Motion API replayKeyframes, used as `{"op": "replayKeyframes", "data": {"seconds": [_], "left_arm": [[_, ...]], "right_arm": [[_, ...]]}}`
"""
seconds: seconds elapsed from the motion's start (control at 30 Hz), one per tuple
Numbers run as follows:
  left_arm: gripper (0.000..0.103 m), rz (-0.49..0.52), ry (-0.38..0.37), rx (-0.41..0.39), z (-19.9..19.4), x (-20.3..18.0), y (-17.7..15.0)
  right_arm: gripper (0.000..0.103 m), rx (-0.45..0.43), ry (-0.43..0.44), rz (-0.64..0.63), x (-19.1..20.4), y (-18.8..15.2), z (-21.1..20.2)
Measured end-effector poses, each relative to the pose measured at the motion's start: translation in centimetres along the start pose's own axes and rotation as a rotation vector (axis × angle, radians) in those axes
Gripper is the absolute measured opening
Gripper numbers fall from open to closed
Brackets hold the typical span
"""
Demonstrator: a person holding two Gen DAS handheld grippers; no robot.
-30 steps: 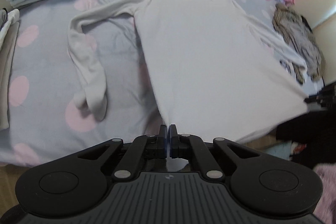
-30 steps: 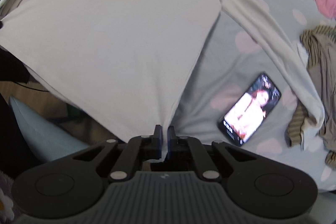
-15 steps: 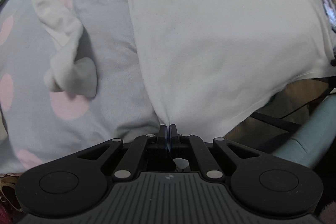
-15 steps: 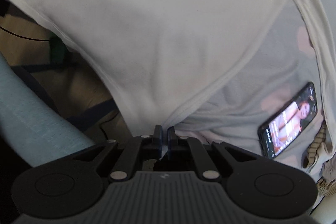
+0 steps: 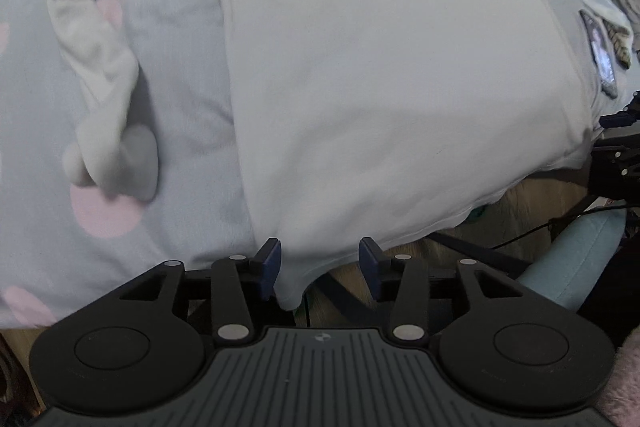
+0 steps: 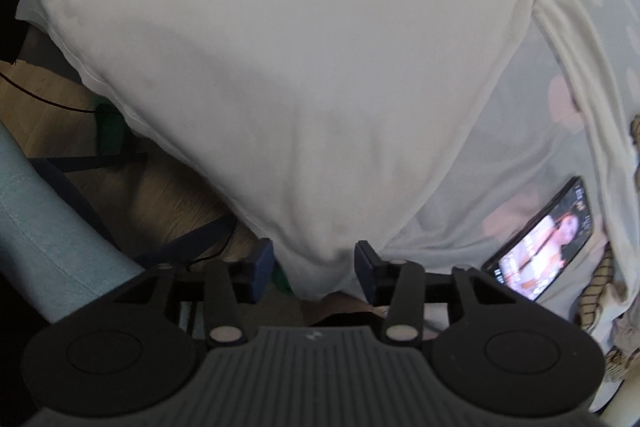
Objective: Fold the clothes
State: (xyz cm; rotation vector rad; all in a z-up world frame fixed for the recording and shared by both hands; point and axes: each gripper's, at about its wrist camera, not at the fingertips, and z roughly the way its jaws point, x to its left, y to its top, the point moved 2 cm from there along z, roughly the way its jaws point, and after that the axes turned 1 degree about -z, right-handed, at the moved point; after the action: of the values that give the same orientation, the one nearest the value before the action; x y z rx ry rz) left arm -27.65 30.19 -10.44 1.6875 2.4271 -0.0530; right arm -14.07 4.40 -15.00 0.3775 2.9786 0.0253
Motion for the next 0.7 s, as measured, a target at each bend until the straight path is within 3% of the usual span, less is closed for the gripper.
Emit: {"op": "replayKeyframes", "data": {"seconds": [0.13,0.37,0.5,0.6,0.7], "left_arm": [[0.042,-0.012,-0.030,-0.071,-2.1,-0.2,1.3],[0.042,0.003,0.014,-0.182,-2.8,-0.8,5.1],[0.042,0.028,0.028,-0.242,-2.3,-1.2,7.8],[0.041,0.054,0.044,-0.281,-1.7,-1.4,10.4],[0.033,0.076,0.048,-0.310,-0.8,-1.6,12.9]], "right_arm": [[0.058,-0.052,-0.030,0.033,-1.5,0.2,-1.5],[0.054,-0.203,-0.068,0.090,-5.3,2.0,-3.8],[0.035,-0.277,-0.017,0.171,-8.0,3.8,-4.0],[0.020,-0.320,-0.028,0.199,-8.5,5.2,-3.6],[0.017,-0.362,-0.040,0.210,-9.7,6.6,-2.6]]}}
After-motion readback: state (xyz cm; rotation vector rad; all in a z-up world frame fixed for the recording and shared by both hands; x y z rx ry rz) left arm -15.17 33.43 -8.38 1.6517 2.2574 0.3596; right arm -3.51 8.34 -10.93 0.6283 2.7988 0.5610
